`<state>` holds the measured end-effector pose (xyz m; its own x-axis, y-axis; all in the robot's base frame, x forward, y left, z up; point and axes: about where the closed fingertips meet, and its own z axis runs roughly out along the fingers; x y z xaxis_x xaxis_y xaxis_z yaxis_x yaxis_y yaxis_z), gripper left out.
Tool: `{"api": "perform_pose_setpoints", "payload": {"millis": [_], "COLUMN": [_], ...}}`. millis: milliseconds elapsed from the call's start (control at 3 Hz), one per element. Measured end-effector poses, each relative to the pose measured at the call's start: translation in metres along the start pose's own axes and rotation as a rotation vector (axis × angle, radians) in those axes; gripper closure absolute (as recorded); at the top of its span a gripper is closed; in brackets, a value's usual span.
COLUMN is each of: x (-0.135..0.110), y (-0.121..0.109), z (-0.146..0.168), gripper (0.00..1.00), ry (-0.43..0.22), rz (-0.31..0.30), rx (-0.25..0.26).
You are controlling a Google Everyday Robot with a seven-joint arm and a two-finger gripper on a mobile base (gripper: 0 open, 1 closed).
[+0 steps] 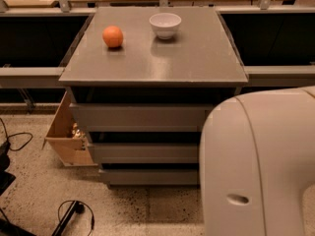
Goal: Close bottom drawer
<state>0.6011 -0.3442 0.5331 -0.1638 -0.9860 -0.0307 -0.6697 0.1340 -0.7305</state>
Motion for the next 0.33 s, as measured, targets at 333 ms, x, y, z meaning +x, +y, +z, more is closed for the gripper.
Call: {"api": "perform_pose_setpoints", "payload": {"millis": [333], "x": [0.0605], "y": [0.0207], "z": [-0.0597], "gripper": [1.00], "ry": [0.141], "rz": [0.209], "rx": [0.043]}}
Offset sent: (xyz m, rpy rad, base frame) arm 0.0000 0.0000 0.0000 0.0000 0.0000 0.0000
